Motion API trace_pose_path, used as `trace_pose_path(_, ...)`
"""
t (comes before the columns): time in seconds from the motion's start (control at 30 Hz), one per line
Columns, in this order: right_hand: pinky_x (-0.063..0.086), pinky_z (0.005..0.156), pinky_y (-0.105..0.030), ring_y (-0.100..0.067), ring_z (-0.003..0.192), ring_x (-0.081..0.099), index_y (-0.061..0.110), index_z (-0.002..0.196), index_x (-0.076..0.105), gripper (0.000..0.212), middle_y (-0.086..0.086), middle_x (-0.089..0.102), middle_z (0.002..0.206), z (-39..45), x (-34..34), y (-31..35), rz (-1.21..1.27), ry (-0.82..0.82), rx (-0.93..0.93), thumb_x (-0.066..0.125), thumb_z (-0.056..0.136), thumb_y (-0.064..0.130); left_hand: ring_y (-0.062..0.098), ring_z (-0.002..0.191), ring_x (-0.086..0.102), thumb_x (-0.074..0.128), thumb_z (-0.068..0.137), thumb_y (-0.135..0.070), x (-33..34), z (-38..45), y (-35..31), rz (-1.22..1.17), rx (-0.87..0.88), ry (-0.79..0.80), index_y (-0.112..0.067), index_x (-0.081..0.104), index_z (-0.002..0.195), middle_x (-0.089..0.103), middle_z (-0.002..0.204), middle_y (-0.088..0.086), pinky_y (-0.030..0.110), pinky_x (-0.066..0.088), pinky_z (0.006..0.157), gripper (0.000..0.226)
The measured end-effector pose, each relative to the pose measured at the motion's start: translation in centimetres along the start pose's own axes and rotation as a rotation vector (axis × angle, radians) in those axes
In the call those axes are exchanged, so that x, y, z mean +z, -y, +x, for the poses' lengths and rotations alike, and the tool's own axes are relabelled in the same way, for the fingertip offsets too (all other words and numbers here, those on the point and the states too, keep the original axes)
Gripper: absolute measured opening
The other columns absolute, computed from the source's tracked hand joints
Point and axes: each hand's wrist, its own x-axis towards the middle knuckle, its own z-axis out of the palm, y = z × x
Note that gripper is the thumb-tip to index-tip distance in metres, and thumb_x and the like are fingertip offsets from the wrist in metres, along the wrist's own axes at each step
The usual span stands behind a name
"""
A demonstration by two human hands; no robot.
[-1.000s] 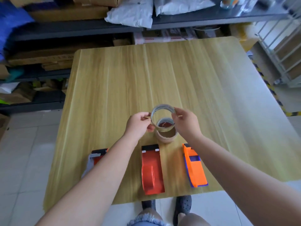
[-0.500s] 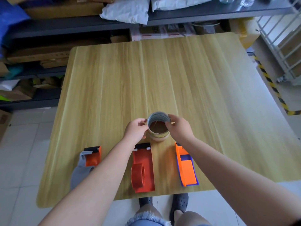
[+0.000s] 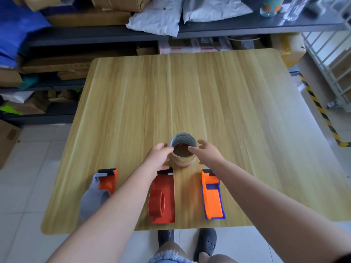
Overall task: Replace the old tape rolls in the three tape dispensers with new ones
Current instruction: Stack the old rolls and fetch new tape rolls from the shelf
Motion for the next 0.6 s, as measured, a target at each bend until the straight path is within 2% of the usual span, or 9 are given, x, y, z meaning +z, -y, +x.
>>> trace_pose_path(0.1,0.046,0.102,-0.043,-0.028,0.118,0.054,0.016,0.146,0.032,0.071,-0.006,0.052,0.126,0.5,0.2,-0.6,0.178,0.068,0.114,0.059,0.086,0.043,0.031,0.112,0.053,0.054,0.091,-0.033,0.5,0.2,0.3,-0.114,-0.131,0.018,-0.014,0.047,0.120,0.046,0.134,0.009,0.038,0.049,0.091,0.035)
trace_pose_path(0.2,0.047,0.102,-0.042,-0.027,0.115,0.056,0.015,0.144,0.037,0.068,-0.006,0.054,0.129,1.1,0.7,-0.7,0.265,0.120,0.130,0.060,0.086,0.042,0.030,0.111,0.056,0.049,0.093,-0.038,1.1,1.1,0.2,-0.112,-0.138,0.027,-0.010,0.044,0.131,0.047,0.138,0.015,0.035,0.050,0.091,0.048)
trace_pose_path(0.27,0.048,0.100,-0.042,-0.029,0.115,0.056,0.014,0.140,0.040,0.061,-0.006,0.055,0.119,1.6,1.0,-0.5,0.239,0.105,0.118,0.059,0.087,0.037,0.030,0.108,0.057,0.044,0.094,-0.043,1.5,1.6,0.0,-0.049,-0.127,0.018,-0.010,0.041,0.136,0.047,0.138,0.014,0.039,0.049,0.094,0.053)
trace_pose_path(0.33,0.051,0.096,-0.041,-0.025,0.105,0.057,0.016,0.131,0.049,0.047,-0.004,0.054,0.111,2.0,1.2,-0.1,0.228,0.094,0.110,0.058,0.088,0.032,0.032,0.111,0.056,0.042,0.095,-0.046,1.9,2.1,0.0,-0.030,-0.132,0.019,-0.010,0.038,0.138,0.046,0.138,0.012,0.043,0.047,0.097,0.056)
trace_pose_path(0.5,0.054,0.092,-0.040,-0.021,0.096,0.054,0.022,0.112,0.055,0.027,-0.002,0.057,0.104,3.3,1.5,0.4,0.254,0.050,0.098,0.057,0.087,0.029,0.031,0.109,0.058,0.045,0.091,-0.049,2.0,3.5,-0.6,-0.082,-0.121,-0.020,-0.013,0.042,0.134,0.051,0.124,0.005,0.049,0.048,0.096,0.056)
trace_pose_path(0.6,0.053,0.091,-0.039,-0.022,0.103,0.054,0.020,0.126,0.053,0.041,-0.003,0.058,0.116,4.4,1.2,1.2,0.272,0.072,0.119,0.058,0.087,0.033,0.030,0.108,0.058,0.047,0.091,-0.050,1.7,4.3,-1.2,-0.061,-0.109,-0.010,-0.013,0.043,0.132,0.050,0.123,0.005,0.048,0.048,0.096,0.055)
